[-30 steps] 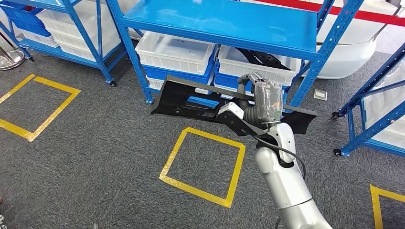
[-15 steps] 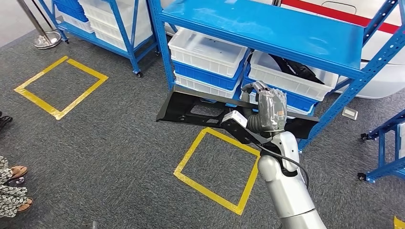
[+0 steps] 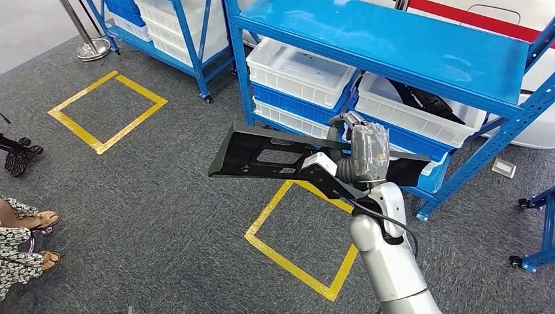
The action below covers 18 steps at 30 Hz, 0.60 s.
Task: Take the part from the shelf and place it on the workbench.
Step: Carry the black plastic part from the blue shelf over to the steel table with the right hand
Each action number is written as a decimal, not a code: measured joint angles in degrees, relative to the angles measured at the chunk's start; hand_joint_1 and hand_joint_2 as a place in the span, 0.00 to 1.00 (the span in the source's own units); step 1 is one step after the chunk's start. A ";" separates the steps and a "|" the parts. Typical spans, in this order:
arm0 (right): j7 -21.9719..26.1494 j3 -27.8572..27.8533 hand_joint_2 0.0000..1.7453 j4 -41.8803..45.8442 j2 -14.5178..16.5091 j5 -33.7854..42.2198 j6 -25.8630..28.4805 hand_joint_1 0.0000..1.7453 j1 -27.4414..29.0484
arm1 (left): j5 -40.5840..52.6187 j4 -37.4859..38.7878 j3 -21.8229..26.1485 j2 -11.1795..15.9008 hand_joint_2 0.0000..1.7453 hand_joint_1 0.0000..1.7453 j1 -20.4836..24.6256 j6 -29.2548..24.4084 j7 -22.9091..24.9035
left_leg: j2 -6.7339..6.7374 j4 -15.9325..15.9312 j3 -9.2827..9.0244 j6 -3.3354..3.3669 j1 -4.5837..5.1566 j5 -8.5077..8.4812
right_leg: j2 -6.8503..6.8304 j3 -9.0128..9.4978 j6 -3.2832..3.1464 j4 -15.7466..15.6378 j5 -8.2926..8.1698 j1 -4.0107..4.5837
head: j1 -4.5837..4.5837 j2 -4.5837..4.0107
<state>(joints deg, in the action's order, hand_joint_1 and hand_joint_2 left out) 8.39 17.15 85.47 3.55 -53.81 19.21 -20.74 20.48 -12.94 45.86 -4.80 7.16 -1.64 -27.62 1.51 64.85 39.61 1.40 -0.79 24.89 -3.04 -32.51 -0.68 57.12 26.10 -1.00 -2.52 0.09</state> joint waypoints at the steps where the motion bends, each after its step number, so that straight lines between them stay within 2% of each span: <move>1: 0.00 -0.18 1.00 0.40 0.09 -0.15 0.00 1.00 0.17 | 0.27 -0.07 0.00 0.11 1.00 0.00 0.09 -0.04 0.00 | 0.97 -3.26 -1.78 0.57 0.35 -1.07 | -0.40 0.10 0.15 -0.04 0.12 0.24 | 0.10 0.00; 2: -0.03 -0.42 1.00 0.89 0.14 -0.36 0.00 1.00 0.43 | 0.65 -0.14 -0.01 0.24 1.00 0.00 0.22 -0.08 0.04 | 1.67 -5.32 -2.92 1.10 0.71 -1.51 | -0.81 0.19 0.36 -0.08 0.25 0.34 | 0.12 0.00; 3: -0.10 -0.72 1.00 1.45 0.16 -0.64 0.00 1.00 0.85 | 1.11 -0.20 -0.01 0.35 1.00 0.00 0.38 -0.10 0.12 | 1.97 -6.14 -3.31 1.52 1.05 -1.45 | -1.31 0.30 0.60 -0.18 0.37 0.38 | 0.14 0.00; 5: -0.30 -1.38 1.00 2.97 0.21 -1.26 0.02 1.00 2.12 | 2.16 -0.30 -0.05 0.50 1.00 0.00 0.66 -0.15 0.51 | 0.76 -6.87 -3.64 2.11 1.07 -1.74 | -2.14 0.52 1.16 -0.47 0.57 0.44 | 0.04 0.00; 6: -0.39 -1.78 1.00 3.86 0.19 -1.50 0.05 1.00 2.87 | 2.66 -0.33 -0.12 0.46 1.00 0.00 0.78 -0.17 0.75 | 0.16 -7.66 -4.11 2.35 0.93 -2.10 | -1.69 0.53 1.34 -0.24 0.81 0.47 | 0.12 0.00; 7: -0.44 -2.25 1.00 4.79 0.14 -1.65 0.09 1.00 3.59 | 3.09 -0.36 -0.20 0.42 1.00 0.00 0.96 -0.21 0.99 | -0.44 -8.46 -4.62 2.63 0.75 -2.53 | -0.67 0.09 1.40 0.86 1.44 0.50 | 0.20 0.00; 9: -0.51 -3.30 1.00 6.19 -0.15 -1.73 0.16 1.00 4.99 | 3.60 -0.37 -0.44 0.23 1.00 0.00 1.49 -0.25 1.32 | -1.70 -9.32 -5.17 2.89 0.59 -3.05 | 1.88 -2.69 1.16 6.73 4.06 0.28 | 0.45 0.00; 11: -0.58 -4.18 1.00 6.93 -0.52 -1.73 0.17 1.00 6.33 | 3.85 -0.37 -0.72 0.13 1.00 0.00 1.89 -0.26 1.50 | -3.16 -9.32 -5.10 2.95 0.59 -3.09 | 2.75 -6.59 1.21 13.90 6.55 -0.01 | 0.54 0.00; 12: -0.61 -4.51 1.00 7.16 -0.68 -1.73 0.19 1.00 6.90 | 3.97 -0.36 -0.86 0.05 1.00 0.00 1.92 -0.26 1.55 | -3.87 -9.29 -5.08 2.91 0.58 -3.07 | 2.83 -7.59 1.59 15.28 6.67 -0.16 | 0.56 0.00; 13: -0.61 -4.79 1.00 7.42 -0.81 -1.73 0.23 1.00 7.34 | 4.16 -0.36 -1.01 -0.03 1.00 0.00 1.92 -0.24 1.62 | -4.55 -9.22 -5.06 2.81 0.56 -3.02 | 2.88 -7.45 2.16 14.35 5.84 -0.33 | 0.56 0.00; 15: -0.56 -5.28 1.00 8.14 -1.03 -1.73 0.43 1.00 8.06 | 4.73 -0.34 -1.35 -0.22 1.00 0.00 2.02 -0.20 1.86 | -5.82 -8.72 -4.96 2.32 0.45 -2.75 | 3.72 -4.26 3.44 7.01 2.51 -0.92 | 0.60 0.00; 16: -0.53 -5.55 1.00 8.56 -1.14 -1.72 0.60 1.00 8.47 | 5.10 -0.34 -1.52 -0.31 1.00 0.00 2.17 -0.19 2.05 | -6.41 -8.17 -4.76 1.87 0.49 -2.45 | 4.34 -2.49 3.69 3.41 1.10 -1.13 | 0.64 0.00; 17: -0.50 -5.80 1.00 9.03 -1.26 -1.68 0.77 1.00 8.96 | 5.47 -0.35 -1.67 -0.38 1.00 0.00 2.31 -0.21 2.27 | -6.89 -7.66 -4.49 1.44 0.54 -2.18 | 4.76 -1.26 3.60 1.06 0.22 -1.22 | 0.65 0.00; 18: -0.47 -6.08 1.00 9.48 -1.41 -1.63 0.92 1.00 9.51 | 5.81 -0.35 -1.84 -0.45 1.00 0.00 2.42 -0.25 2.48 | -7.29 -7.25 -4.21 1.06 0.58 -1.99 | 5.03 -0.72 3.27 0.06 -0.13 -1.17 | 0.66 0.00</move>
<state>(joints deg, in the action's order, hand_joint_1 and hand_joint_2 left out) 7.92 11.08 94.95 2.14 -55.44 20.14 -11.24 26.29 -13.29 44.02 -5.25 9.58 -1.90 -25.14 -5.78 57.60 35.40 2.46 -0.21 22.91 1.99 -33.22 2.59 57.18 25.98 -2.17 -1.86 0.09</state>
